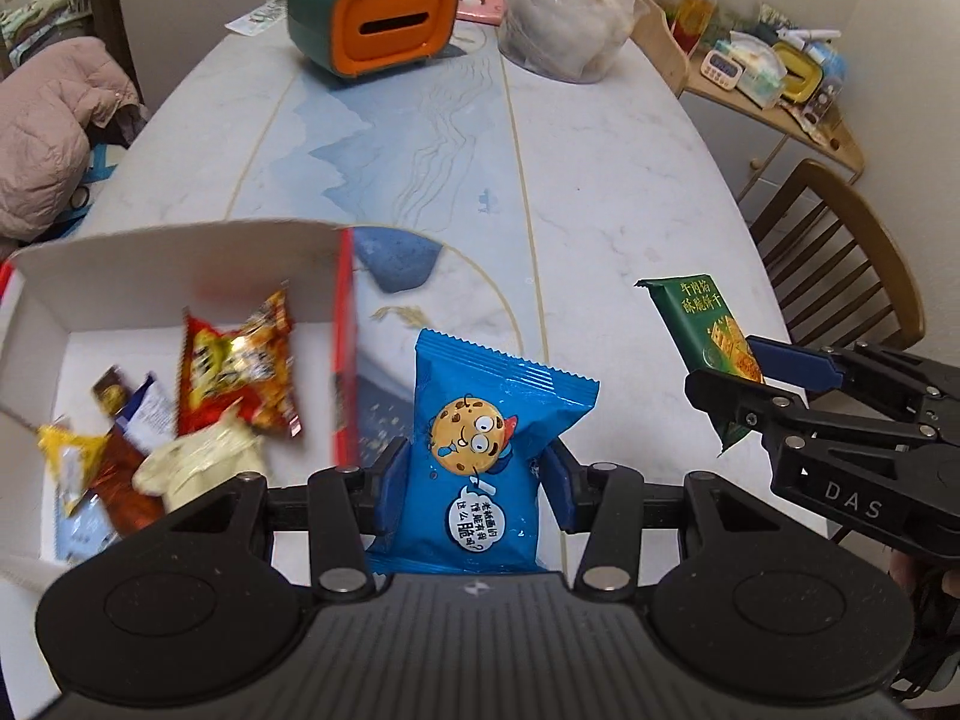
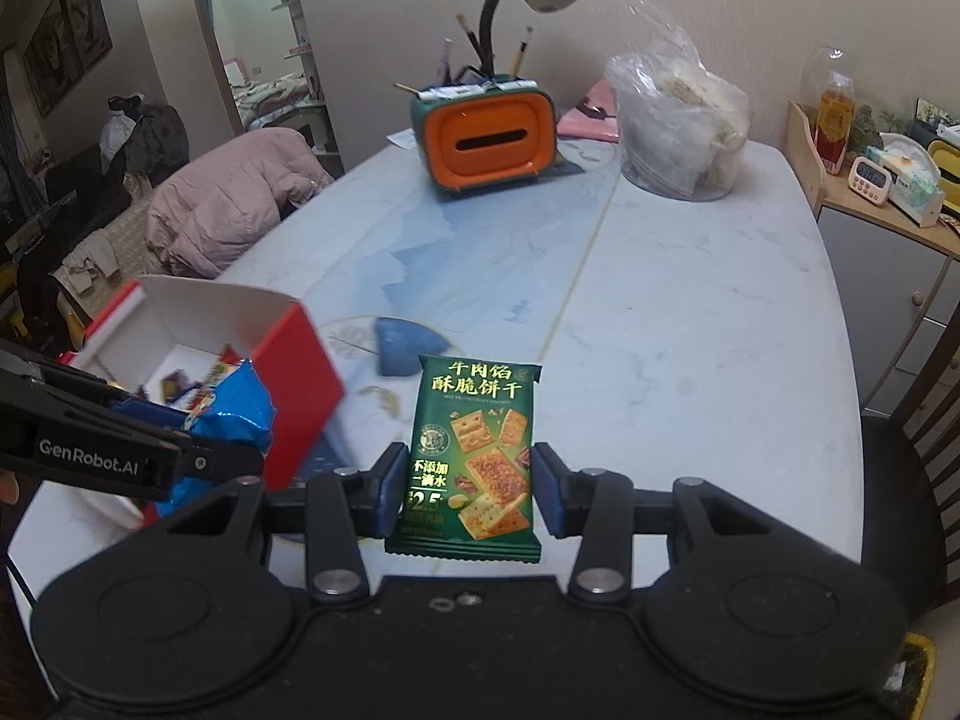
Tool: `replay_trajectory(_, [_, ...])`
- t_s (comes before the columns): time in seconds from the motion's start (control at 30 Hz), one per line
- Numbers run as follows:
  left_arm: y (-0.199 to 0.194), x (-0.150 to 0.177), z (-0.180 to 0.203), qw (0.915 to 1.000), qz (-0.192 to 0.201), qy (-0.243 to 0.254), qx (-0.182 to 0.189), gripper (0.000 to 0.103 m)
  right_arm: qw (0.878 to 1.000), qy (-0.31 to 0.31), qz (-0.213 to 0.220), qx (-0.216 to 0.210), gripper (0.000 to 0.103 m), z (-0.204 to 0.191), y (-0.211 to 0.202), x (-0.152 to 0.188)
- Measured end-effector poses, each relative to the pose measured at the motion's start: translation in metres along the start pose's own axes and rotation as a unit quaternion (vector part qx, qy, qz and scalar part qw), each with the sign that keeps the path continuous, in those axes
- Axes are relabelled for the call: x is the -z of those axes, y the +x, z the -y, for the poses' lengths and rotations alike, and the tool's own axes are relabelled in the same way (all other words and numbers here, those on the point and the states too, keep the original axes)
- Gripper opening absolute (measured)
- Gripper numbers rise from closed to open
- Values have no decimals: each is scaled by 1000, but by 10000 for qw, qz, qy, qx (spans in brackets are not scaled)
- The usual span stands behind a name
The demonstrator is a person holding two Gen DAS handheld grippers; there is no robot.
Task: Organize snacks
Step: 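Carry the blue cookie packet and green cracker packet over the white box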
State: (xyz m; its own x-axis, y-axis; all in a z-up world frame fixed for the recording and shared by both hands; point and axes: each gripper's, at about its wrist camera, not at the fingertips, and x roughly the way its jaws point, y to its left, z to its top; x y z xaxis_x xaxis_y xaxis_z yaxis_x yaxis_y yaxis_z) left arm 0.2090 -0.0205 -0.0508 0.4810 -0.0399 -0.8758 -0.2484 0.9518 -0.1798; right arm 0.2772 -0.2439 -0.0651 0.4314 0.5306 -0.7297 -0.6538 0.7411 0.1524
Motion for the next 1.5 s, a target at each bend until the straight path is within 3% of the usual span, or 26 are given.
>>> replay_trajectory(0.3, [-45, 26, -61, 9996, 218, -141, -56, 46, 9999, -83, 88, -81, 43, -71, -20, 2])
replay_trajectory(0.73, [-78, 39, -169, 9961, 488, -577, -462, 46, 9991, -390, 33, -167, 43, -171, 10, -7])
replay_trajectory(1.1, [-56, 20, -233, 9940, 488, -472, -861, 46, 9979, -618, -198, -71, 43, -224, 62, -19])
replay_trajectory(1.5, [-5, 6, -234, 9953, 134, 132, -953, 46, 9941, -890, -597, 138, 43, -248, 120, -25])
